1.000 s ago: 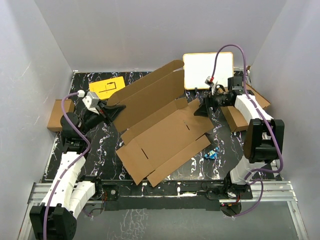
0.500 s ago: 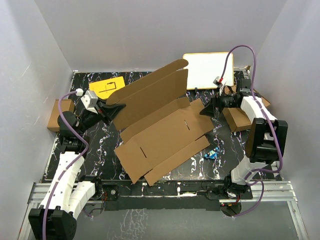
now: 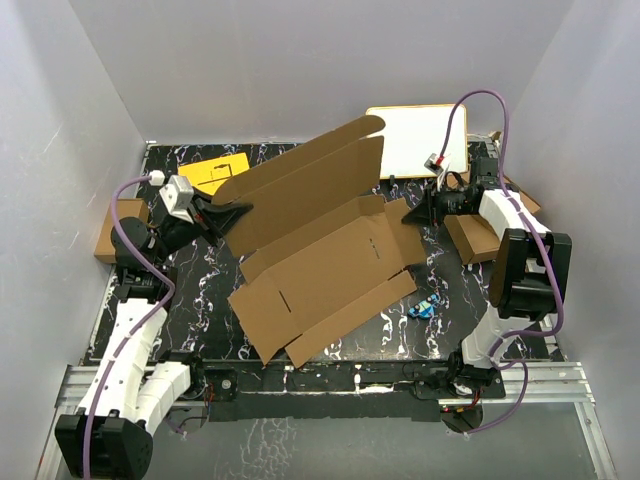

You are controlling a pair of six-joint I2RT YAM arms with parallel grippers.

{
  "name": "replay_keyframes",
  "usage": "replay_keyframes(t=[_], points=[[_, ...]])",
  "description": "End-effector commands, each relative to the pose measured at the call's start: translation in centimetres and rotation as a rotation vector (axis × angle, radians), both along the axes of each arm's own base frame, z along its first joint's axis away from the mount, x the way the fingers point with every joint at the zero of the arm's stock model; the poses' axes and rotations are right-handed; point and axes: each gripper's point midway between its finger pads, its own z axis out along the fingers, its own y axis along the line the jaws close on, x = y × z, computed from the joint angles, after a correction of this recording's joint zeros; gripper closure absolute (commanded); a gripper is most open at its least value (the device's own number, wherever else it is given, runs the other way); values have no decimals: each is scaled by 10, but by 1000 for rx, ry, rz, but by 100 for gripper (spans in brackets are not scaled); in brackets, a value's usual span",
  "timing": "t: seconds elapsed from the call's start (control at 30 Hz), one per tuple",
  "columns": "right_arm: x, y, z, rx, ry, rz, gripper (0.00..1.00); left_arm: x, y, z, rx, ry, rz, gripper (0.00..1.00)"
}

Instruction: Fold the paper box

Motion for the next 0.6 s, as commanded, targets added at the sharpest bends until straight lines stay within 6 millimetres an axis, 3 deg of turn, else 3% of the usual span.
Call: replay_keyframes(t=[0.0, 0.23, 0.4, 0.57], points=[[7, 7, 50, 37, -181, 51, 89, -14, -3, 41, -3, -120, -38, 100], [17, 7, 91, 47, -320, 8, 92, -17, -6, 55, 22, -160, -67, 100], [28, 11, 99, 108, -396, -11, 92, -14, -10, 57, 84, -217, -114, 100], [45, 13, 93, 145, -465, -63, 92, -6, -14, 57, 69, -176, -162, 100]])
